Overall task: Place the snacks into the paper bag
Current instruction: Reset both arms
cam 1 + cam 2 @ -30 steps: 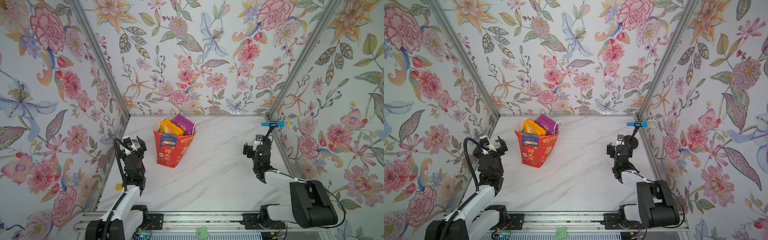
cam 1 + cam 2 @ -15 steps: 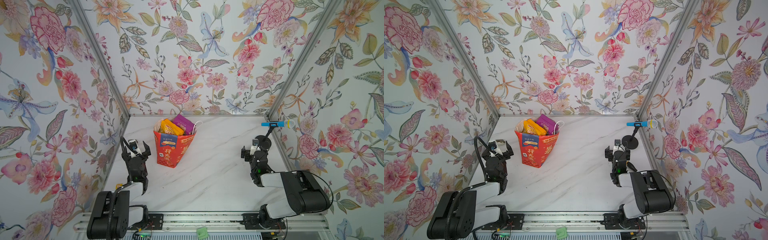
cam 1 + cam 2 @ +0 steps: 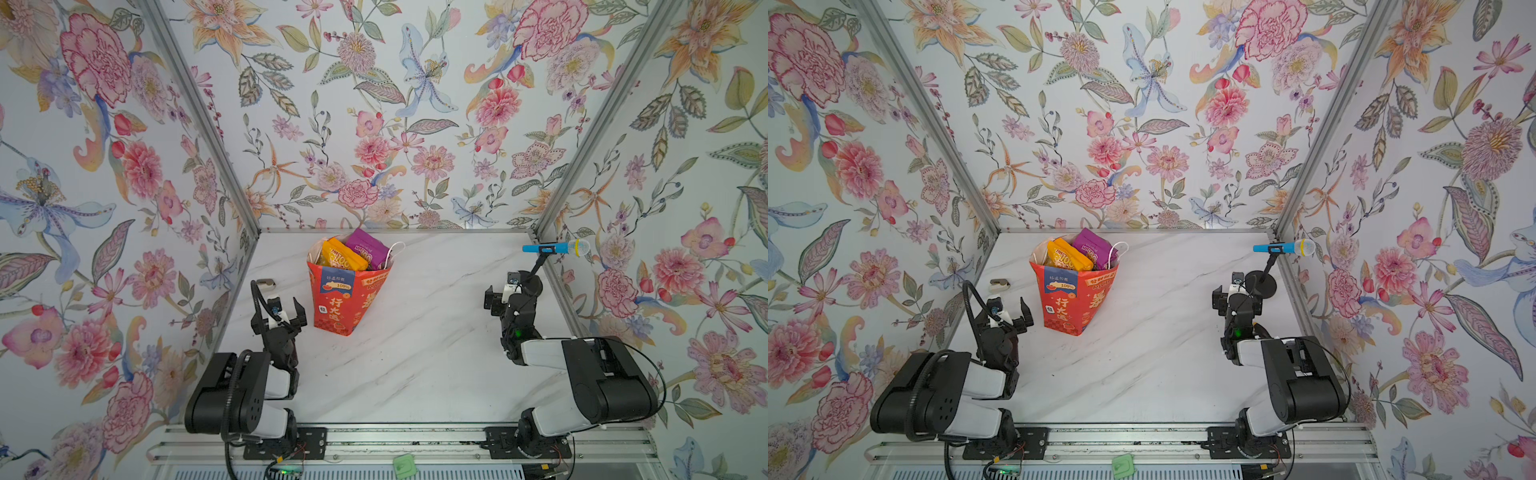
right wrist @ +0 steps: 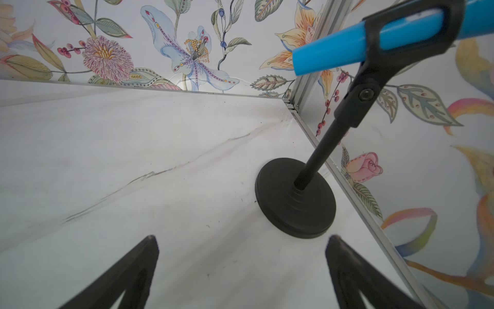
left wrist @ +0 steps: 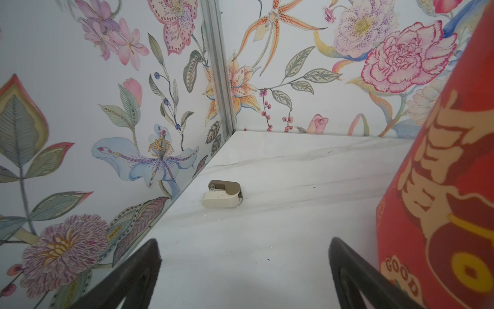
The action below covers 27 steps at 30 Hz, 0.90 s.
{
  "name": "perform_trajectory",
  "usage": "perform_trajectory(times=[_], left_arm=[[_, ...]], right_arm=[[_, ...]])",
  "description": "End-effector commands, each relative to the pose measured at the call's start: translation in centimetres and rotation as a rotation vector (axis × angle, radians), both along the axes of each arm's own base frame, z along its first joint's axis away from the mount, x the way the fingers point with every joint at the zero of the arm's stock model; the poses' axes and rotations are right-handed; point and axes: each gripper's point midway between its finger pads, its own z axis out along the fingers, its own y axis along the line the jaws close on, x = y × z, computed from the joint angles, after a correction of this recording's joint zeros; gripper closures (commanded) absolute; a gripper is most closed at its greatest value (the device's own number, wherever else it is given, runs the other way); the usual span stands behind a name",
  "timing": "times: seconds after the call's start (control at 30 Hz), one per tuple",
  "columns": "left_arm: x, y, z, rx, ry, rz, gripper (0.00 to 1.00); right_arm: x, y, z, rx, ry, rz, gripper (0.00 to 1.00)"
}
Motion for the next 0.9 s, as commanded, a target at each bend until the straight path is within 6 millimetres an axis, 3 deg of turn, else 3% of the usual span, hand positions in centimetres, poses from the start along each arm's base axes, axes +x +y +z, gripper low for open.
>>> perform_trajectory(times=[0.0,0.3,0.43,0.57,0.87], left_arm=[[0.6,-0.8,2.0,0.039,-0.084,-0.018,0.01],[1.3,-0.4,1.8,0.038,-0.062,0.017,0.01],[1.5,-0.4,1.6,0.038,-0.047,0.021,0.01],[1.8,-0.4,1.4,0.044,-0.03,0.027,0.01],[1.9,-0.4,1.4,0.044,-0.031,0.029,0.01]], right_arm=[[0.1,-1.1,-1.1,-0.002,0.058,-0.075,0.01],[-2.9,-1.6,0.1,0.071,-0.099,-0.035,0.01],[-2.6,-0.6,-0.3,0.08,-0.087,0.031,0.01],[-3.5,-0.8,-0.3,0.063,-0.145,0.018,0.01],[-2.9,-0.9,-0.7,0.055,-0.112,-0.001,0.01]])
